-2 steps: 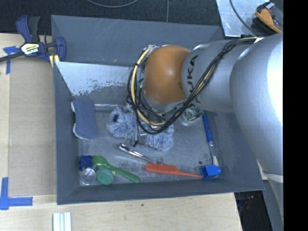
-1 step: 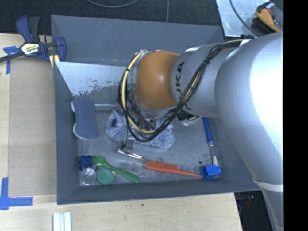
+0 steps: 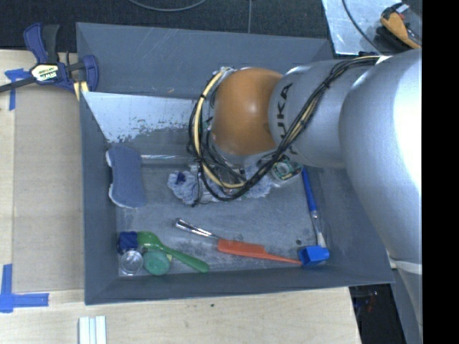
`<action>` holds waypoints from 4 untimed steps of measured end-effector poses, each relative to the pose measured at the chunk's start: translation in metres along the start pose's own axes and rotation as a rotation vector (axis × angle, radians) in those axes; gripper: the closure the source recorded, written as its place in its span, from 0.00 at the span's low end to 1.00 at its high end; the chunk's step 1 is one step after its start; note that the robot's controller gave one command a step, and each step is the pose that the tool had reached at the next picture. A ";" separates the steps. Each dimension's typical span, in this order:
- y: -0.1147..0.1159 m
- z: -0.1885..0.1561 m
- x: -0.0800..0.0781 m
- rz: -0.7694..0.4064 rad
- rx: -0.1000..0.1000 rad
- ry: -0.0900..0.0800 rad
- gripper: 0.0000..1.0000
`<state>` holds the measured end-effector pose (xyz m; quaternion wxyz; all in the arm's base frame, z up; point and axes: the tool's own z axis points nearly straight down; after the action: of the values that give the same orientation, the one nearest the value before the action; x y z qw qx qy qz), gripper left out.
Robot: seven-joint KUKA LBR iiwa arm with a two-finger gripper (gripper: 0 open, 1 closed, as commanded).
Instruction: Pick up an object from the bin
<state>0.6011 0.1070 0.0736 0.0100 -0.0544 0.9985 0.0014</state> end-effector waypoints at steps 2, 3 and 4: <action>0.000 -0.010 0.000 0.002 0.000 -0.003 1.00; 0.000 -0.025 -0.001 0.003 -0.001 -0.006 1.00; -0.001 -0.038 -0.002 0.005 -0.001 -0.010 1.00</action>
Offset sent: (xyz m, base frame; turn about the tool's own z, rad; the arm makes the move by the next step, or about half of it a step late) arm 0.0001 0.0000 0.0092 0.0006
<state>0.6024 0.1065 0.1113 0.0149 -0.0518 0.9985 0.0024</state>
